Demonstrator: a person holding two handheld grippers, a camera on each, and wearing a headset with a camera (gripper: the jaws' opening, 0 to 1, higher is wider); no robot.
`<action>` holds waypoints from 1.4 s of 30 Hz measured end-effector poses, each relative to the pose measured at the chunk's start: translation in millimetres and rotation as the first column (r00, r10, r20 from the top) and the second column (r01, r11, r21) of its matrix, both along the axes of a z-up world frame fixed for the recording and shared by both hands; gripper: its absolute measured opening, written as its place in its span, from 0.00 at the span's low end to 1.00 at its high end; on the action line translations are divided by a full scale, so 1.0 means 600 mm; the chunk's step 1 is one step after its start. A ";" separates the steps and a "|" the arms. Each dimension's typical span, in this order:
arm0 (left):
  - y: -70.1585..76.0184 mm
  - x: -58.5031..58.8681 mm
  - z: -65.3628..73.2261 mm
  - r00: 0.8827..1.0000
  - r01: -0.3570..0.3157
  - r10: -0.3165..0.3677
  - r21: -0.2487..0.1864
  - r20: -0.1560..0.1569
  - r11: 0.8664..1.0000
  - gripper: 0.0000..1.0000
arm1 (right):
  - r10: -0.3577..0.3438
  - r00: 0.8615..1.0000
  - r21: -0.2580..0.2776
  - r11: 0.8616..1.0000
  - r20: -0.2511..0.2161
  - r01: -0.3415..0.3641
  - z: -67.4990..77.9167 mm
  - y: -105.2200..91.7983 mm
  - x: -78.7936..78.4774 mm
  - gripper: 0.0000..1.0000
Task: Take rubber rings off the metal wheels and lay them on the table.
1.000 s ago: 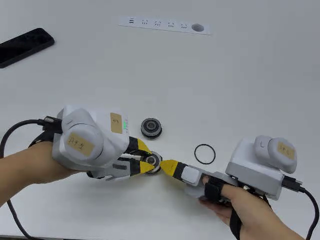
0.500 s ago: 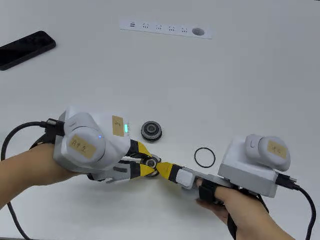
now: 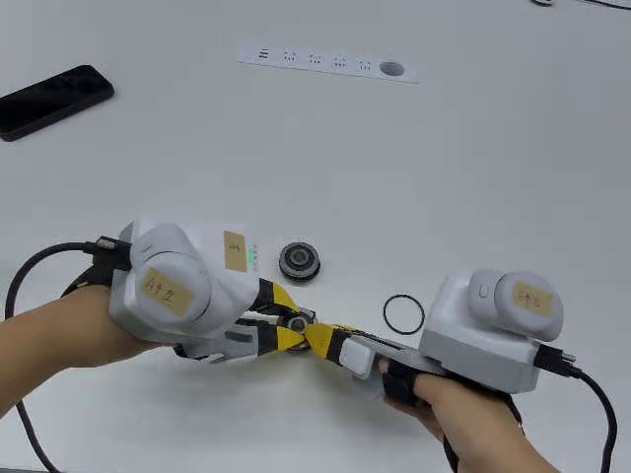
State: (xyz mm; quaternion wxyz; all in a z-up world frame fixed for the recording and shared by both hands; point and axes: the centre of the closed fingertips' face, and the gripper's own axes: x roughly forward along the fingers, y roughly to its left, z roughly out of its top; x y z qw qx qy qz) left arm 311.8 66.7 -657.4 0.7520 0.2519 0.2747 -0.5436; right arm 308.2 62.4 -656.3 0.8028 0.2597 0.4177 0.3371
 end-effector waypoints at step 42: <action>0.021 -0.001 0.021 0.999 -0.041 0.041 -0.002 0.005 0.999 0.19 | -0.072 0.994 0.116 0.990 -0.079 0.081 0.025 0.016 0.006 0.02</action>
